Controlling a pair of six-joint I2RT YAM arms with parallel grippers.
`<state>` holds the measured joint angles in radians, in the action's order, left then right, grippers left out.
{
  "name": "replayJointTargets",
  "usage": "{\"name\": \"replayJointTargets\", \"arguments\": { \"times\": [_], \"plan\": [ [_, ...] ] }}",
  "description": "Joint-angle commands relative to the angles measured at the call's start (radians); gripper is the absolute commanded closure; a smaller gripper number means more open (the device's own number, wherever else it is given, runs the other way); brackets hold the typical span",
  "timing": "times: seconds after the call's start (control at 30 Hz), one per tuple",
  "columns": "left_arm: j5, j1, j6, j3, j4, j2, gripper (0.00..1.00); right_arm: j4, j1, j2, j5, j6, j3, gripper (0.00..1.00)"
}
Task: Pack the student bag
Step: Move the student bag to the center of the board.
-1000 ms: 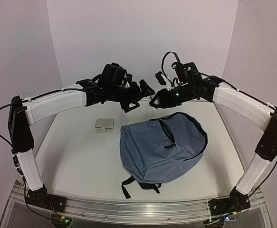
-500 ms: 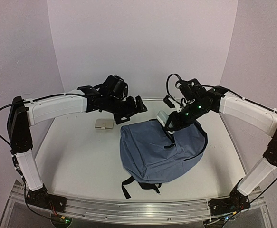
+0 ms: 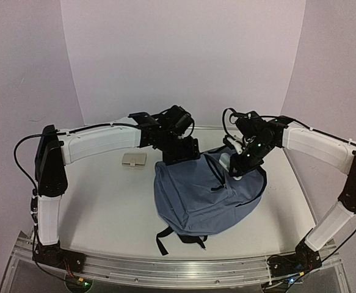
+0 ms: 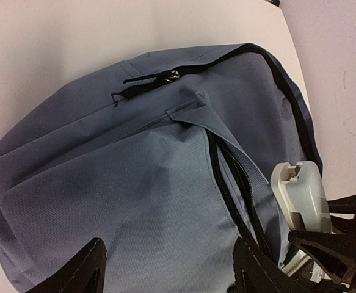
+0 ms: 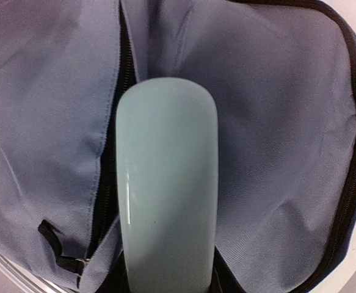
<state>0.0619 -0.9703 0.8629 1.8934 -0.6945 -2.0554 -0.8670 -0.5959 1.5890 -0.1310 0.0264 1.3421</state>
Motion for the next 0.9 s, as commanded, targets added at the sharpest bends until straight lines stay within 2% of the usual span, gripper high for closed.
{"name": "replayJointTargets", "arguments": {
  "times": [0.0, 0.2, 0.37, 0.5, 0.7, 0.77, 0.87],
  "plan": [
    [0.055, -0.024, -0.029, 0.153, -0.075, -0.084, 0.32, -0.018, 0.004, -0.048, 0.024, -0.018, 0.001, 1.00],
    [0.069, -0.043, -0.044, 0.350, -0.162, -0.232, 0.35, -0.026, 0.013, -0.072, -0.002, -0.019, 0.014, 1.00],
    [0.075, -0.055, -0.050, 0.549, -0.294, -0.373, 0.43, -0.027, 0.038, -0.099, -0.021, -0.014, 0.015, 1.00],
    [0.075, -0.064, -0.053, 0.566, -0.308, -0.401, 0.43, -0.030, 0.053, -0.117, -0.033, -0.013, 0.014, 1.00],
    [0.091, -0.065, -0.086, 0.580, -0.327, -0.442, 0.34, -0.031, 0.066, -0.130, -0.068, -0.011, 0.007, 1.00],
    [0.104, -0.065, -0.090, 0.588, -0.356, -0.455, 0.33, -0.031, 0.066, -0.130, -0.080, -0.010, 0.003, 1.00],
    [0.134, -0.065, -0.078, 0.538, -0.398, -0.425, 0.33, -0.030, 0.066, -0.127, -0.117, -0.018, -0.031, 1.00]
  ]
}}
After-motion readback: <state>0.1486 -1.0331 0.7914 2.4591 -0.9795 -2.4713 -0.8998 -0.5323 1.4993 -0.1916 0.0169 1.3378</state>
